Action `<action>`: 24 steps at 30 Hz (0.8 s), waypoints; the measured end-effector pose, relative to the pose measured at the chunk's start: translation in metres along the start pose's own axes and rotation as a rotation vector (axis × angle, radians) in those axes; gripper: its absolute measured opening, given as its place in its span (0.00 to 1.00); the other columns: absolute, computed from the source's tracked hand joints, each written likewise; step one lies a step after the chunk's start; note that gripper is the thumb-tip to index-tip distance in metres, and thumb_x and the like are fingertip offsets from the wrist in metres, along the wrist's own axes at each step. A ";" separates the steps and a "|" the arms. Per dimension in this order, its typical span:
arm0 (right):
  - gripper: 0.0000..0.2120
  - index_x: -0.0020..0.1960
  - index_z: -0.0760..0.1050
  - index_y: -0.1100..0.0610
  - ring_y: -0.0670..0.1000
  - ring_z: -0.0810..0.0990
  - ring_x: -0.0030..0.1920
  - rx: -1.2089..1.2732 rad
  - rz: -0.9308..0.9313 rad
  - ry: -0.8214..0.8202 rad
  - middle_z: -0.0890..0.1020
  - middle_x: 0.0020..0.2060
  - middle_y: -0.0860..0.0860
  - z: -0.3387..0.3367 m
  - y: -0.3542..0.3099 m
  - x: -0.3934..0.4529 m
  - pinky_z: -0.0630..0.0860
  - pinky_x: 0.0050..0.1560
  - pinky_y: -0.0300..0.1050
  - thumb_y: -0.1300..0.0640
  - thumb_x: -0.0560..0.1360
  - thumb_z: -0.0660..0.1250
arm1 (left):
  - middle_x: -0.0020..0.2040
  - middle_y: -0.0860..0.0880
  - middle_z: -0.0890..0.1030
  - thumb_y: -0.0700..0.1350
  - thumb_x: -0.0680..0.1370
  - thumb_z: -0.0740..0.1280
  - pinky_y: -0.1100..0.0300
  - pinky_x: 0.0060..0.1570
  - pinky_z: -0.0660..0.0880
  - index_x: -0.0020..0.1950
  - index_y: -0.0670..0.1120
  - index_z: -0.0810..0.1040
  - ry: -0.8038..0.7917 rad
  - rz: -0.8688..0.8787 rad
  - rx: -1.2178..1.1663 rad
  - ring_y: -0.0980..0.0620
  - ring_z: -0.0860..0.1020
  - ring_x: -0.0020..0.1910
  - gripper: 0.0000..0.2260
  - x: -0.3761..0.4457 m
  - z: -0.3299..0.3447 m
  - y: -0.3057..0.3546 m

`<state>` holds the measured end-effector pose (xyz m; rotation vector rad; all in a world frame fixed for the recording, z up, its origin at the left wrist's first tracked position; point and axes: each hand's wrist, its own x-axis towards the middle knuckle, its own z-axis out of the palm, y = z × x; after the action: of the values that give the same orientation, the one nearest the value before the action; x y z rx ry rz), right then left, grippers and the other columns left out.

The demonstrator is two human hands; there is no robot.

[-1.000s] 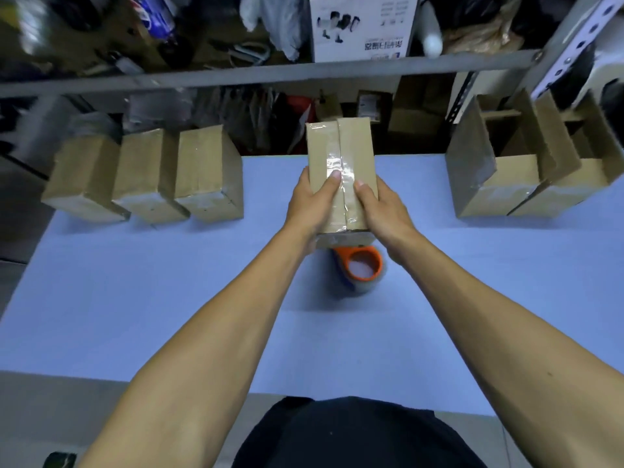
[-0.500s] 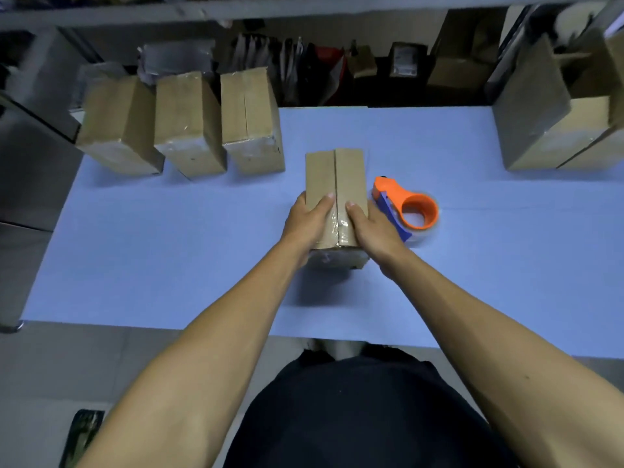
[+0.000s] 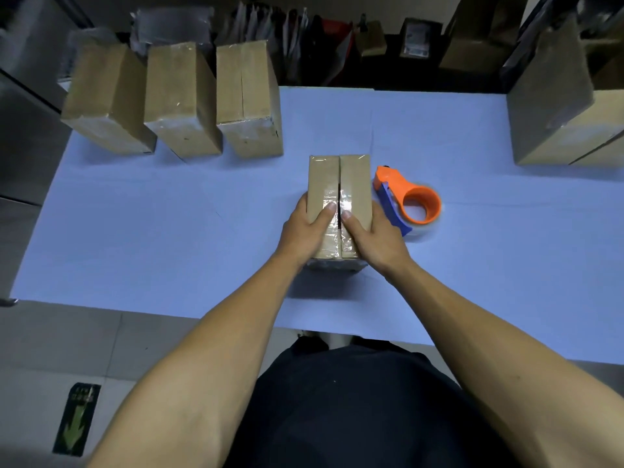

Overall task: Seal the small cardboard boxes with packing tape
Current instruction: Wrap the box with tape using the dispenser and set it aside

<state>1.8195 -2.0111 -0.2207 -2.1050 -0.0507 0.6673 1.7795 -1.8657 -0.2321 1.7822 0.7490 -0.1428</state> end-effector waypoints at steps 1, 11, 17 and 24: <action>0.24 0.70 0.68 0.47 0.53 0.76 0.64 -0.018 -0.003 0.002 0.79 0.63 0.46 0.001 0.001 0.001 0.70 0.57 0.43 0.37 0.79 0.61 | 0.58 0.56 0.82 0.60 0.77 0.67 0.53 0.61 0.76 0.68 0.57 0.73 0.011 -0.004 -0.001 0.53 0.80 0.56 0.20 0.000 0.001 0.001; 0.33 0.78 0.54 0.54 0.58 0.74 0.67 -0.153 -0.010 -0.107 0.73 0.70 0.52 -0.001 0.003 0.012 0.72 0.62 0.51 0.37 0.80 0.57 | 0.68 0.49 0.75 0.65 0.76 0.66 0.51 0.60 0.73 0.71 0.49 0.67 0.120 -0.024 0.355 0.44 0.75 0.65 0.30 0.008 0.009 0.027; 0.23 0.70 0.71 0.51 0.56 0.77 0.58 -0.317 -0.088 -0.204 0.81 0.58 0.52 -0.033 0.005 0.028 0.73 0.59 0.50 0.41 0.81 0.53 | 0.82 0.53 0.40 0.57 0.85 0.47 0.34 0.75 0.48 0.82 0.54 0.47 0.057 0.309 0.950 0.48 0.38 0.80 0.26 0.012 0.014 0.025; 0.25 0.62 0.71 0.65 0.64 0.76 0.52 -0.592 -0.061 0.073 0.79 0.51 0.63 -0.061 0.035 0.068 0.68 0.46 0.51 0.48 0.75 0.68 | 0.81 0.54 0.38 0.67 0.80 0.50 0.38 0.75 0.43 0.82 0.52 0.43 -0.026 0.315 0.987 0.48 0.35 0.80 0.36 0.015 0.013 0.022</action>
<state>1.8994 -2.0589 -0.2501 -2.6789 -0.3030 0.5836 1.8070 -1.8741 -0.2254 2.7991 0.3652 -0.3662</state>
